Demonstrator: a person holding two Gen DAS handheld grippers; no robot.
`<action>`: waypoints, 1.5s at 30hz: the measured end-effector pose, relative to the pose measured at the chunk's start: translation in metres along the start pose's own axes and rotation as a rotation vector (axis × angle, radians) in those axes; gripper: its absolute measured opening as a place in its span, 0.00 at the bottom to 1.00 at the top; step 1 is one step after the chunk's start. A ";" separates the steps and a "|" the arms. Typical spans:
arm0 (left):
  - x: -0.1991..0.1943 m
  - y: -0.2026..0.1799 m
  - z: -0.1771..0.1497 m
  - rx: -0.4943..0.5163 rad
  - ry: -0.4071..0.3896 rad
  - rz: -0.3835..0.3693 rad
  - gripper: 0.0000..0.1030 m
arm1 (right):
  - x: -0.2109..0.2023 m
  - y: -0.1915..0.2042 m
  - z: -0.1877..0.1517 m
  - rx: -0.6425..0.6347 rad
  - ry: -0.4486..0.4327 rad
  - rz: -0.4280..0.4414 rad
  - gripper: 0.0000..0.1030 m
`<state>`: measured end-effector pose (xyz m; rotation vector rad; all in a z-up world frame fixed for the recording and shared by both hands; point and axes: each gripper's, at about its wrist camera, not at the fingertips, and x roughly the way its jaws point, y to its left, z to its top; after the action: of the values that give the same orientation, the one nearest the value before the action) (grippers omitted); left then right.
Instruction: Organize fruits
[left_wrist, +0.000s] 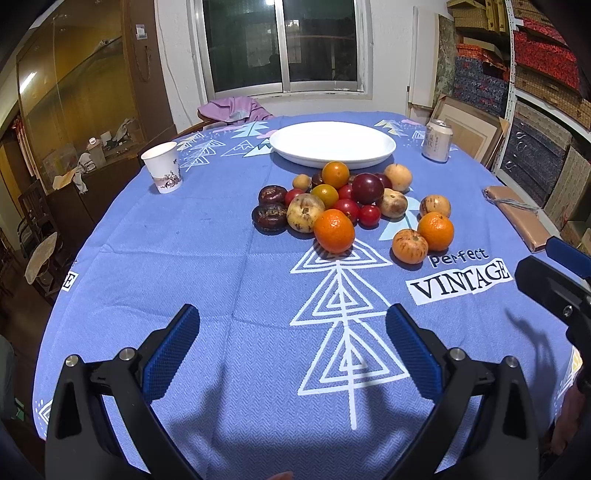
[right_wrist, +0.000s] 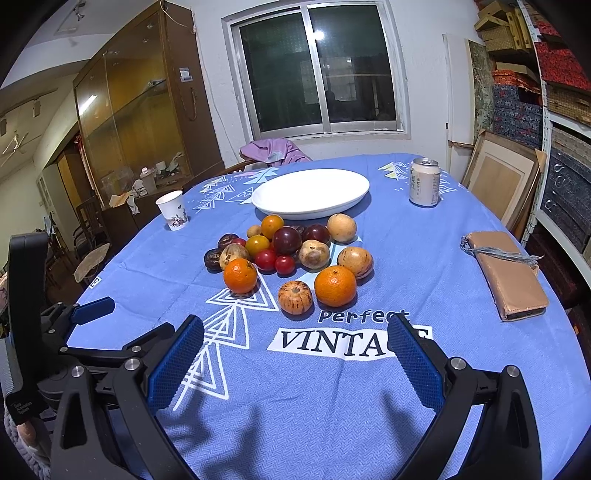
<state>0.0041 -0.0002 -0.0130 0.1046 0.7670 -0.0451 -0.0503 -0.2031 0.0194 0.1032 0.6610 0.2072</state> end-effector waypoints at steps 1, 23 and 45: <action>0.000 0.000 0.000 0.001 0.001 0.000 0.96 | 0.000 -0.001 0.000 0.002 0.000 0.001 0.97; 0.003 -0.002 -0.003 0.002 0.017 -0.003 0.96 | 0.006 -0.004 -0.002 0.032 0.024 0.019 0.97; 0.058 0.008 0.021 0.112 0.024 -0.168 0.96 | 0.077 -0.049 0.008 -0.053 0.194 0.119 0.97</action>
<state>0.0616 0.0048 -0.0376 0.1470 0.7956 -0.2471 0.0212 -0.2342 -0.0281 0.0725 0.8425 0.3524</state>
